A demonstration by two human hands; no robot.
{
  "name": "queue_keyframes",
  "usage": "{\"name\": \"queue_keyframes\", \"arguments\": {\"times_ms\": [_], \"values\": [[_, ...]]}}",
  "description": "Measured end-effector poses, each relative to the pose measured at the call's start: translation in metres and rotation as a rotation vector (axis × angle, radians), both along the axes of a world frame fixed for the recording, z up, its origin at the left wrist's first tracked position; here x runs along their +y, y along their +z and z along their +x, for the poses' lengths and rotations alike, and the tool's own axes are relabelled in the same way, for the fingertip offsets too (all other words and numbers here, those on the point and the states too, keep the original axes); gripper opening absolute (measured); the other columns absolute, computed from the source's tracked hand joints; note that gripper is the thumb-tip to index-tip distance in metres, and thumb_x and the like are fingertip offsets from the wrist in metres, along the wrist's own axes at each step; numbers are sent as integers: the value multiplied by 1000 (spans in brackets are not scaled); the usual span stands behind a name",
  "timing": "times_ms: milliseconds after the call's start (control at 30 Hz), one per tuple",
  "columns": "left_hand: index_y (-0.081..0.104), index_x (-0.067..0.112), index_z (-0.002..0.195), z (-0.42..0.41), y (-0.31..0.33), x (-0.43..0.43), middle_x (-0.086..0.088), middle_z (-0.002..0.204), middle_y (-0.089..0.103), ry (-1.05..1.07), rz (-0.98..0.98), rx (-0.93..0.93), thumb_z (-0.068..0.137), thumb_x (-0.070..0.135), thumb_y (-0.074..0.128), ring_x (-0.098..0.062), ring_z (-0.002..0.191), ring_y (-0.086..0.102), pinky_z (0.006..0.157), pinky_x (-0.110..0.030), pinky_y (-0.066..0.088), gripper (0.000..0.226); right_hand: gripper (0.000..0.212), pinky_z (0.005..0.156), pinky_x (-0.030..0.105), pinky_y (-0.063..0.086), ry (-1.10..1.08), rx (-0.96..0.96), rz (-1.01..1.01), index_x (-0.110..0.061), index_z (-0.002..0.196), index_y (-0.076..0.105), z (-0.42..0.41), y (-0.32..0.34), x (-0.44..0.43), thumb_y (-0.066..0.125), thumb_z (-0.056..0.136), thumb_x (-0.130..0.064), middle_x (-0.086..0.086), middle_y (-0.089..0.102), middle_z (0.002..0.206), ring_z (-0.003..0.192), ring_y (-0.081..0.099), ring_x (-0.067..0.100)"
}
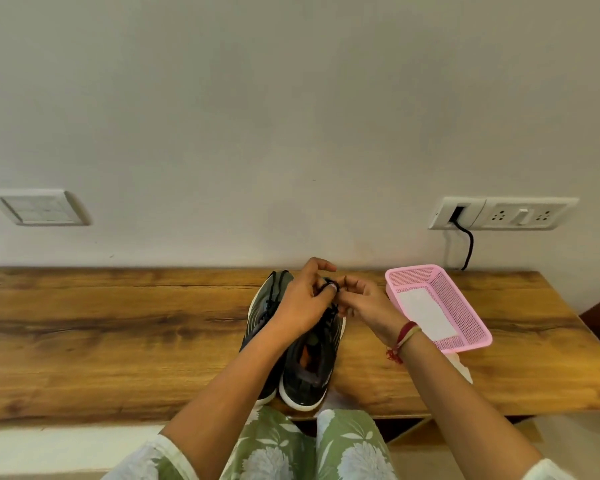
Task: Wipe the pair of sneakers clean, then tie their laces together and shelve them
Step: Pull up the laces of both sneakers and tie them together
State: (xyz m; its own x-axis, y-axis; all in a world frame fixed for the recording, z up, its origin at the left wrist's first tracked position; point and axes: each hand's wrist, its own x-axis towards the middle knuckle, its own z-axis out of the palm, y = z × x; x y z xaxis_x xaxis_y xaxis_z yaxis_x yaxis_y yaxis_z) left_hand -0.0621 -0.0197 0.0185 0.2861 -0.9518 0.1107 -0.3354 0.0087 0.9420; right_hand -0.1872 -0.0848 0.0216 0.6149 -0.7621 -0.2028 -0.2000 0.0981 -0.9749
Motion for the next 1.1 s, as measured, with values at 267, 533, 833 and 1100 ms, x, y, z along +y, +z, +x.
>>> {"name": "queue_keyframes", "arguments": {"times_ms": [267, 533, 833, 1100], "values": [[54, 21, 109, -2, 20, 1, 3, 63, 48, -35, 24, 4, 89, 4, 54, -6, 58, 47, 63, -24, 43, 27, 23, 55, 20, 47, -12, -13, -13, -9, 101, 64, -1, 17, 7, 48, 91, 4, 8, 58, 82, 58, 51, 5], [52, 26, 106, -3, 58, 1, -2, 65, 51, -55, 19, 29, 87, 4, 54, -15, 67, 52, 68, -32, 45, 30, 29, 60, 27, 48, -88, -85, -40, -13, 103, 61, -4, 56, 8, 47, 89, 8, 11, 59, 78, 59, 52, 13], [41, 18, 127, -3, 83, 5, -6, 78, 56, -82, 98, 52, 88, 6, 57, -16, 76, 57, 68, -28, 46, 44, 31, 58, 24, 48, -78, -97, -50, -16, 108, 58, -8, 75, 9, 48, 90, 6, 8, 57, 79, 64, 53, 13], [57, 20, 112, -4, 89, 2, 0, 75, 53, -68, 108, -3, 88, 8, 58, -9, 61, 49, 57, -24, 39, 27, 25, 53, 22, 46, -37, -15, 75, -7, 107, 55, -18, 73, 12, 47, 89, 10, 11, 57, 76, 60, 50, 16]]}}
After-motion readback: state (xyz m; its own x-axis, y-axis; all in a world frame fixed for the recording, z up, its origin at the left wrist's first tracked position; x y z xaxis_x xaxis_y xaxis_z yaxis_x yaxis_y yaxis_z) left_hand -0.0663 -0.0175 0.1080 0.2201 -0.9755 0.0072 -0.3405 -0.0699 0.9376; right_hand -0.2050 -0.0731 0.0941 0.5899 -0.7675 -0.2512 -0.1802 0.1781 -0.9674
